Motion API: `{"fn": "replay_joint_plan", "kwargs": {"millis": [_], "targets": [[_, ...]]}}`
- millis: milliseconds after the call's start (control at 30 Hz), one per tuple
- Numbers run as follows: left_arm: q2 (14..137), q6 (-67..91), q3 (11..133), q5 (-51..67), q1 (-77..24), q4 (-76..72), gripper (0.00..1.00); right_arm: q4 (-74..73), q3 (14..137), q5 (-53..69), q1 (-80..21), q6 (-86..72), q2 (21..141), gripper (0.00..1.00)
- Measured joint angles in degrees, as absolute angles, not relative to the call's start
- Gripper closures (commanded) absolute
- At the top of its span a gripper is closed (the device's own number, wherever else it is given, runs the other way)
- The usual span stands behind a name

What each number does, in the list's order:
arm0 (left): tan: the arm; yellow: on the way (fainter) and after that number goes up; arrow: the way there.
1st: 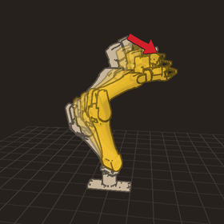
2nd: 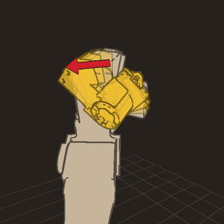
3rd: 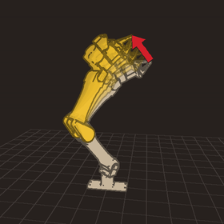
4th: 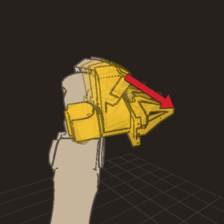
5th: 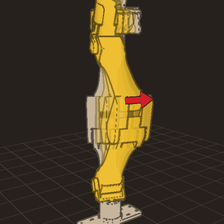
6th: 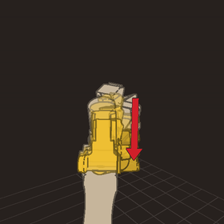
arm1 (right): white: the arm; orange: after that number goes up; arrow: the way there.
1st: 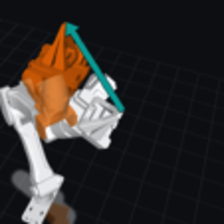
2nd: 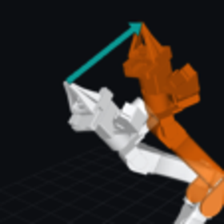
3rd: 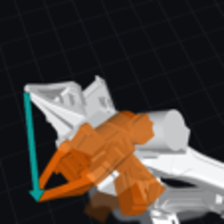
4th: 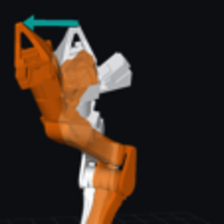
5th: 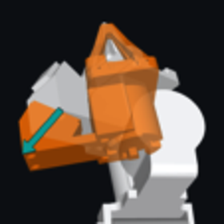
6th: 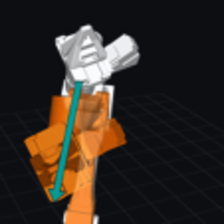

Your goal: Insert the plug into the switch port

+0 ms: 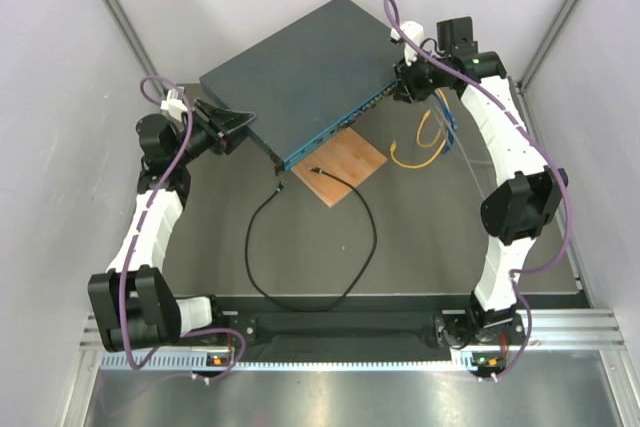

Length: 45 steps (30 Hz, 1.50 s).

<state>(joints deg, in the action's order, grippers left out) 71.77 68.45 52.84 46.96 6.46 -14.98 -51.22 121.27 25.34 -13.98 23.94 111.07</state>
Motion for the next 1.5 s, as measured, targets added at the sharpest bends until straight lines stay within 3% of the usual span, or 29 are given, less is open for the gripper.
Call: {"fn": "replay_joint_plan", "kwargs": {"millis": [33,133,567,733,767,867,1000,1500], "targets": [[71.8,68.4,52.8,47.0,6.4,-15.0,1.0,-51.2,121.3,25.9,-14.0,24.2,111.1,0.61],[71.8,68.4,52.8,47.0,6.4,-15.0,1.0,-51.4,121.1,27.0,-14.5,24.9,110.7,0.54],[72.0,68.0,53.4,47.1,6.4,-14.5,1.0,-48.1,110.8,26.7,-13.5,29.9,104.5,0.5],[72.0,67.9,53.5,47.1,6.4,-14.3,1.0,-49.3,107.3,26.2,-12.6,30.5,102.3,0.57],[72.0,67.9,53.5,47.1,6.4,-14.2,1.0,-49.6,107.2,26.0,-12.5,30.5,102.2,0.67],[72.0,67.7,53.6,47.1,6.4,-14.0,1.0,-48.8,106.6,25.2,-12.3,29.8,101.5,0.79],[72.0,67.6,53.7,47.1,6.4,-13.8,1.0,-45.9,104.6,24.3,-12.2,27.5,100.1,0.87],[72.0,67.6,53.7,47.1,6.4,-13.7,1.0,-37.8,105.1,24.2,-12.2,20.4,100.8,0.91]]}}
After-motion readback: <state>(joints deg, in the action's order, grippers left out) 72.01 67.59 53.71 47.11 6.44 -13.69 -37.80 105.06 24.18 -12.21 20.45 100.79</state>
